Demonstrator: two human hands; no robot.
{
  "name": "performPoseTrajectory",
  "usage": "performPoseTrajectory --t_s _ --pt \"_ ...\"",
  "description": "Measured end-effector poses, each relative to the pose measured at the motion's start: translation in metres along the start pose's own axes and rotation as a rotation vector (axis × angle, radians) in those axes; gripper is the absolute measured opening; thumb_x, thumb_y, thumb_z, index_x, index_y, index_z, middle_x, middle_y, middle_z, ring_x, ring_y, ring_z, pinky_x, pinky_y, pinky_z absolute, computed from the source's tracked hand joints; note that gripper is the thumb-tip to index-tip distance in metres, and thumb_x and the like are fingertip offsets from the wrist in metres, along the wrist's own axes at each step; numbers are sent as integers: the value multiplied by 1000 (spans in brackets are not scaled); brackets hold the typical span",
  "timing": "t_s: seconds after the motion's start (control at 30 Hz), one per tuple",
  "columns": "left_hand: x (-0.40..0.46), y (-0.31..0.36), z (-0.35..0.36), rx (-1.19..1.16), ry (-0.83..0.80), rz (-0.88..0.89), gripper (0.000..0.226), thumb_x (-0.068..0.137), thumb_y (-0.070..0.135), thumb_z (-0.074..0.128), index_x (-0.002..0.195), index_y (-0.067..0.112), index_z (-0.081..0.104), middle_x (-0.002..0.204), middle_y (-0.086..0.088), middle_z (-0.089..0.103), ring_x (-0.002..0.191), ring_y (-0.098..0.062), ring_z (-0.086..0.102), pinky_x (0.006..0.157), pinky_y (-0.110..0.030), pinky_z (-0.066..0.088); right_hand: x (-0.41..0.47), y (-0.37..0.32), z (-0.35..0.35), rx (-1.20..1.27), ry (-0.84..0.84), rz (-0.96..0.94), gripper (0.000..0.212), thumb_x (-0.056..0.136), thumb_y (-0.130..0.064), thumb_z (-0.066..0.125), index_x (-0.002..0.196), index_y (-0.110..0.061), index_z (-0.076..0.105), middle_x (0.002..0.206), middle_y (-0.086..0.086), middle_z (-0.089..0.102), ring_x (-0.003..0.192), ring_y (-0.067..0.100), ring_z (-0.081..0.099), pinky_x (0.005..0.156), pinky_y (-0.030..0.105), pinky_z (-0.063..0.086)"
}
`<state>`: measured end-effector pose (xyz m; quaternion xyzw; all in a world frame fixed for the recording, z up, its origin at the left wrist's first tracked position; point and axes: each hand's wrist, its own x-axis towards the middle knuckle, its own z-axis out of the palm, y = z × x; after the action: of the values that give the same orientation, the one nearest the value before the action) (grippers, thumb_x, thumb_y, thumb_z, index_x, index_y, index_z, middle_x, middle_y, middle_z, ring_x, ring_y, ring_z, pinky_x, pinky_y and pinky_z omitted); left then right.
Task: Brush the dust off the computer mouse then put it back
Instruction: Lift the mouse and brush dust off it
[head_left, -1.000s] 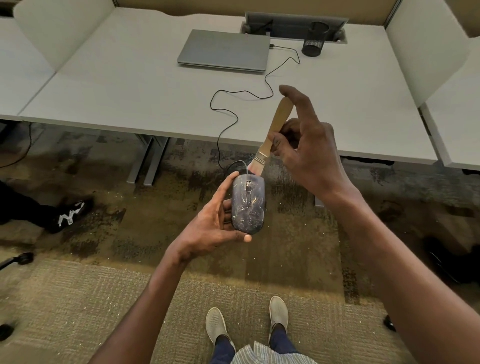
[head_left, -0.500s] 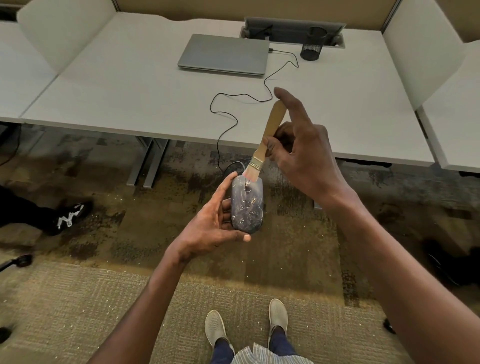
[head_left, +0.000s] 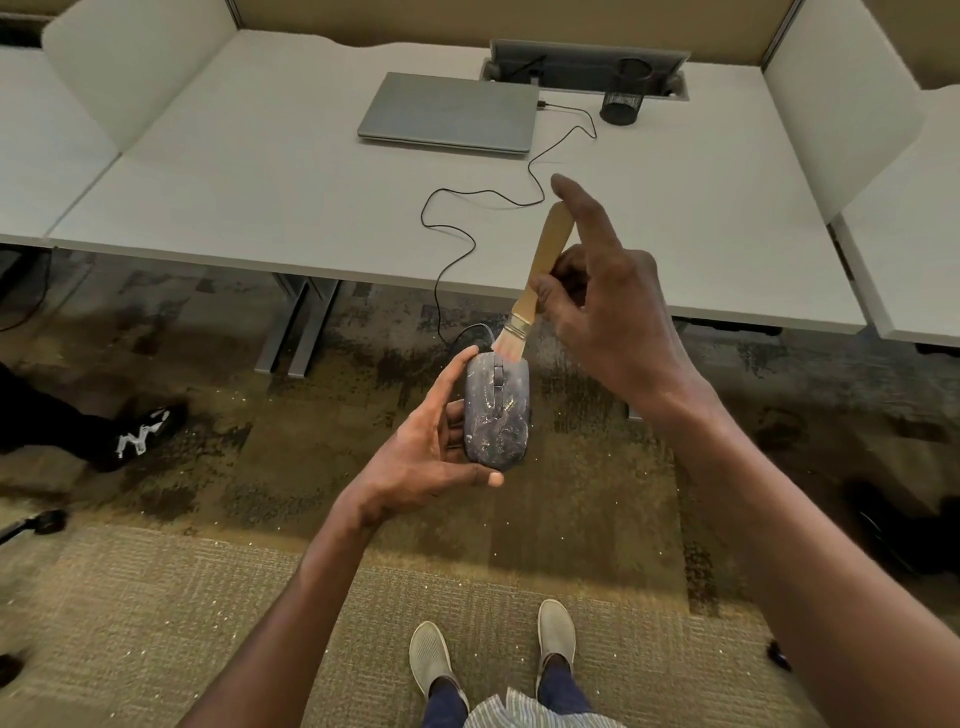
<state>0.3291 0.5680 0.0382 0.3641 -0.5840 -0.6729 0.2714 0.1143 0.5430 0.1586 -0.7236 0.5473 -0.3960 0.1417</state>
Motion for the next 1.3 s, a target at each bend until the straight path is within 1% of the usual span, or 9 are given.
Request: performPoseTrajectory --t_s 0.23,0.43,0.6,0.7,0.83,1.03,1.1,1.2,1.3 --pt "0 1 4 -5 15 6 128 67 -9 87 153 55 18 142 -8 60 127 -29 63 101 -51 55 -7 1 -1 -38 -59 54 81 96 -7 67 161 -15 20 71 -6 61 58 1 59 60 7 47" --pt "-2 2 5 -7 23 6 128 67 -10 87 154 53 17 146 -9 55 130 -28 61 103 -54 53 -10 -1 -8 -13 55 57 81 96 -7 67 161 -12 19 76 5 69 64 16 68 71 27 58" --pt "-4 5 7 -10 29 4 128 68 -10 87 154 53 17 144 -9 56 128 -27 62 102 -50 54 -15 -3 -4 16 -19 58 81 96 -8 67 161 -16 20 74 3 67 62 13 66 65 30 59" --pt "-6 6 7 -2 36 2 129 67 -6 88 155 51 14 145 -8 55 129 -26 62 103 -51 53 -18 0 -5 -29 41 52 76 96 -4 65 159 -13 24 76 1 66 61 9 63 61 27 56" --pt "-7 8 6 -8 54 -8 131 62 4 92 156 49 12 149 -13 50 129 -27 61 103 -54 52 -20 6 -10 72 67 48 73 95 -4 67 156 -15 28 78 3 70 64 11 68 66 28 60" --pt "-4 9 8 -24 41 -11 131 67 -12 85 158 45 10 147 -10 52 128 -24 62 100 -42 56 -25 11 -10 136 -91 18 75 94 -8 69 155 -23 27 81 0 72 70 10 72 71 28 62" --pt "-4 9 10 -18 35 -13 130 67 -11 85 157 47 11 148 -11 51 129 -25 62 101 -45 55 -25 12 -8 111 -110 9 75 94 -8 68 155 -24 27 81 0 71 69 9 70 71 28 61" --pt "-5 8 11 -21 28 -18 130 68 -11 86 156 50 13 149 -13 50 131 -27 60 104 -50 53 -24 12 -6 76 -60 22 73 95 -6 67 154 -22 28 77 3 69 65 15 68 65 35 59" --pt "-6 7 11 -22 30 -16 129 67 -10 86 156 50 14 147 -15 52 130 -28 61 103 -50 53 -24 14 -8 67 29 34 70 95 -4 66 154 -18 29 77 4 70 63 15 68 63 33 59"
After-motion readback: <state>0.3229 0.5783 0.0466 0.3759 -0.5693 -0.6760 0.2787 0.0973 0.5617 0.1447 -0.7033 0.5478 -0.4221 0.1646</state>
